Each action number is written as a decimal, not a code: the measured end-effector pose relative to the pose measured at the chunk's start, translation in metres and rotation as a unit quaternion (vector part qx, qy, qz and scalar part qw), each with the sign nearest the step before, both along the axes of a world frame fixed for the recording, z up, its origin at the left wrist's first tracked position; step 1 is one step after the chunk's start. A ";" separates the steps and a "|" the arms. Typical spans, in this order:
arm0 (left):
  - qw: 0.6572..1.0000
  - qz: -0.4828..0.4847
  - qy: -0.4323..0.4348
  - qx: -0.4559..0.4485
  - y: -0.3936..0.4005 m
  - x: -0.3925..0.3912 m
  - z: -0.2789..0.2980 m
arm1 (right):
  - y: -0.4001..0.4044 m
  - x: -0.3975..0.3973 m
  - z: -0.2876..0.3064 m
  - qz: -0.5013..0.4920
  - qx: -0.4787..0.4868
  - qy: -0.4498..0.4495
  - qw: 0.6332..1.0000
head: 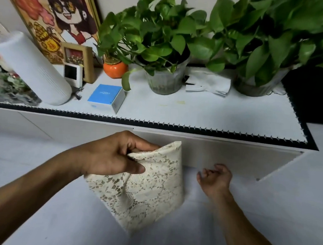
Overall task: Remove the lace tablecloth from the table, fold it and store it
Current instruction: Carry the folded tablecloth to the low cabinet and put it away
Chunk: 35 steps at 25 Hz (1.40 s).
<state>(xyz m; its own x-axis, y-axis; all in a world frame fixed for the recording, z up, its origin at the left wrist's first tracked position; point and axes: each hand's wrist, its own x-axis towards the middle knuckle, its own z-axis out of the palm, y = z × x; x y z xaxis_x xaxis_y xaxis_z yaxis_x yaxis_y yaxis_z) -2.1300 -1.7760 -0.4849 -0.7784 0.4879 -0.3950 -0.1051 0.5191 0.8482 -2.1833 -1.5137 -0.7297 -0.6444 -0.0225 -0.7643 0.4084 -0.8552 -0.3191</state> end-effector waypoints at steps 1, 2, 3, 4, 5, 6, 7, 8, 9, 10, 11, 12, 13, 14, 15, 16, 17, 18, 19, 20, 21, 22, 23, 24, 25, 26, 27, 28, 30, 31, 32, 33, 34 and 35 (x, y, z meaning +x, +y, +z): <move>1.000 -0.021 0.013 0.005 0.002 -0.008 0.005 | -0.001 0.007 0.003 0.013 0.002 -0.017 1.000; 0.999 -0.042 0.022 0.011 0.004 -0.017 0.009 | -0.001 0.019 0.009 0.038 0.015 -0.041 0.998; 0.998 -0.061 0.025 0.018 0.008 -0.026 0.014 | -0.003 0.035 0.017 0.110 0.060 -0.058 0.990; 0.996 -0.078 0.024 0.027 0.011 -0.033 0.018 | -0.004 0.054 0.028 0.207 0.138 -0.060 0.967; 0.995 -0.090 0.021 0.036 0.013 -0.040 0.022 | -0.003 0.072 0.041 0.288 0.235 -0.030 0.928; 0.994 -0.099 0.019 0.046 0.013 -0.047 0.026 | 0.001 0.086 0.055 0.305 0.334 0.035 0.891; 0.993 -0.107 0.017 0.056 0.014 -0.054 0.028 | 0.009 0.095 0.072 0.258 0.409 0.124 0.866; 0.992 -0.111 0.014 0.064 0.015 -0.060 0.029 | 0.019 0.099 0.092 0.192 0.475 0.223 0.829; 0.991 -0.113 0.013 0.069 0.017 -0.064 0.029 | 0.030 0.096 0.110 0.146 0.547 0.313 0.762; 0.991 -0.111 0.016 0.074 0.018 -0.067 0.027 | 0.037 0.089 0.128 0.156 0.624 0.369 0.671; 0.991 -0.105 0.021 0.079 0.020 -0.069 0.026 | 0.042 0.082 0.141 0.207 0.677 0.392 0.587; 0.991 -0.097 0.026 0.086 0.022 -0.070 0.024 | 0.045 0.074 0.151 0.282 0.706 0.383 0.525; 0.991 -0.087 0.030 0.094 0.023 -0.070 0.023 | 0.043 0.068 0.159 0.359 0.706 0.357 0.495; 0.991 -0.076 0.032 0.101 0.022 -0.070 0.020 | 0.043 0.065 0.167 0.422 0.691 0.330 0.486; 0.992 -0.063 0.032 0.108 0.019 -0.072 0.017 | 0.046 0.062 0.171 0.457 0.668 0.308 0.501; 0.992 -0.041 0.028 0.114 0.013 -0.071 0.014 | 0.050 0.061 0.175 0.488 0.629 0.290 0.531; 0.992 -0.015 0.020 0.121 0.005 -0.071 0.010 | 0.056 0.063 0.179 0.517 0.579 0.280 0.565; 0.992 0.008 0.014 0.126 -0.003 -0.071 0.005 | 0.061 0.067 0.182 0.545 0.524 0.279 0.592; 0.991 0.024 0.011 0.131 -0.011 -0.071 0.000 | 0.065 0.070 0.184 0.569 0.477 0.278 0.609; 0.990 0.035 0.008 0.135 -0.018 -0.069 -0.005 | 0.068 0.071 0.183 0.588 0.434 0.274 0.625; 0.989 0.041 0.005 0.139 -0.025 -0.068 -0.009 | 0.069 0.072 0.181 0.603 0.392 0.268 0.641; 0.988 0.048 0.000 0.144 -0.031 -0.067 -0.012 | 0.068 0.074 0.179 0.614 0.356 0.260 0.655; 0.987 0.055 -0.005 0.150 -0.035 -0.067 -0.015 | 0.065 0.076 0.177 0.611 0.325 0.251 0.677; 0.985 0.067 -0.012 0.157 -0.037 -0.065 -0.018 | 0.063 0.077 0.176 0.588 0.304 0.235 0.712; 0.982 0.087 -0.020 0.166 -0.038 -0.062 -0.021 | 0.060 0.075 0.175 0.548 0.291 0.213 0.755; 0.977 0.115 -0.032 0.178 -0.039 -0.058 -0.027 | 0.061 0.069 0.172 0.496 0.280 0.186 0.800; 0.970 0.146 -0.049 0.190 -0.037 -0.054 -0.035 | 0.063 0.061 0.168 0.435 0.266 0.157 0.846; 0.962 0.176 -0.072 0.198 -0.033 -0.050 -0.043 | 0.067 0.053 0.165 0.372 0.250 0.132 0.884; 0.950 0.216 -0.135 0.183 -0.020 -0.044 -0.055 | 0.078 0.042 0.157 0.279 0.218 0.098 0.930; 0.950 0.218 -0.161 0.154 -0.014 -0.042 -0.059 | 0.080 0.042 0.152 0.258 0.191 0.081 0.944; 0.953 0.207 -0.183 0.123 -0.010 -0.039 -0.064 | 0.081 0.046 0.146 0.260 0.164 0.064 0.949; 0.957 0.189 -0.198 0.096 -0.005 -0.036 -0.069 | 0.083 0.051 0.139 0.280 0.154 0.050 0.946; 0.960 0.172 -0.207 0.075 0.000 -0.033 -0.074 | 0.085 0.056 0.132 0.305 0.160 0.040 0.938; 0.961 0.164 -0.214 0.059 0.005 -0.029 -0.078 | 0.088 0.056 0.128 0.321 0.178 0.030 0.930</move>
<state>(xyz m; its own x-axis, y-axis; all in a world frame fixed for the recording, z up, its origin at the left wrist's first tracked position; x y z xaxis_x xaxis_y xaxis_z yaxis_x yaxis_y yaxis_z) -2.1593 -1.7712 -0.5634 -0.6774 0.3044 -0.6697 -0.5989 0.3004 0.7424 -2.1271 -1.4252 -0.6021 -0.6267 -0.1696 -0.7606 0.7710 -0.2771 -0.5734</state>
